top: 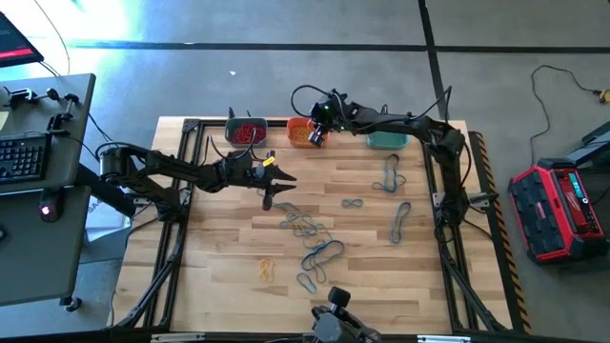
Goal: Sort rubber bands into baskets
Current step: Put the yellow rubber band into the orange bin
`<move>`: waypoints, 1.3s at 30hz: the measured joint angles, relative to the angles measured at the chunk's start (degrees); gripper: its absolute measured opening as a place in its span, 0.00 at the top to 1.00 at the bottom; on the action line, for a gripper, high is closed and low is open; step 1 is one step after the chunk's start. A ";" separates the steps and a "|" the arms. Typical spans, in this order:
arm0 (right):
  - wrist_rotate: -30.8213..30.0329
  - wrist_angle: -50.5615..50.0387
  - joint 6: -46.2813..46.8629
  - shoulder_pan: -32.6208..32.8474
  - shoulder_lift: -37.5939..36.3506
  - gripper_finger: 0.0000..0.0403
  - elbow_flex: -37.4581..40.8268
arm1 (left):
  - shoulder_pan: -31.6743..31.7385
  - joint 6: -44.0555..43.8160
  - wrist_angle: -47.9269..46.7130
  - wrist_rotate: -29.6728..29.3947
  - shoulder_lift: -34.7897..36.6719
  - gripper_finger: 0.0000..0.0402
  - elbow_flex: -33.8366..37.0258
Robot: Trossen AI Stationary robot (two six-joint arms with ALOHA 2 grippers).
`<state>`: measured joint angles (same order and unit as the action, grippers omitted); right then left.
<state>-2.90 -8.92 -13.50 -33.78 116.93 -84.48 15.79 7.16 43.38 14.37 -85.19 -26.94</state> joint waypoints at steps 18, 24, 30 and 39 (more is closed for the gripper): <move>-0.10 -6.98 0.79 0.48 -0.34 0.87 -0.01 | -1.02 -1.50 -1.02 -2.86 -0.02 0.76 0.00; -1.83 -11.52 -0.33 3.72 -1.32 0.98 -0.01 | -2.20 -1.52 -2.26 -2.16 -0.02 0.76 -0.04; -5.04 -8.80 0.32 7.80 -3.06 0.99 -0.01 | -3.16 -0.59 -6.35 -2.15 1.58 0.76 -0.04; -2.10 -0.21 5.99 11.86 -3.41 1.00 0.01 | -4.77 0.07 -14.14 -2.95 8.51 0.76 -0.09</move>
<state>-4.99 -9.13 -7.50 -21.92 113.52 -84.47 11.03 7.22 29.23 11.42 -76.68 -27.03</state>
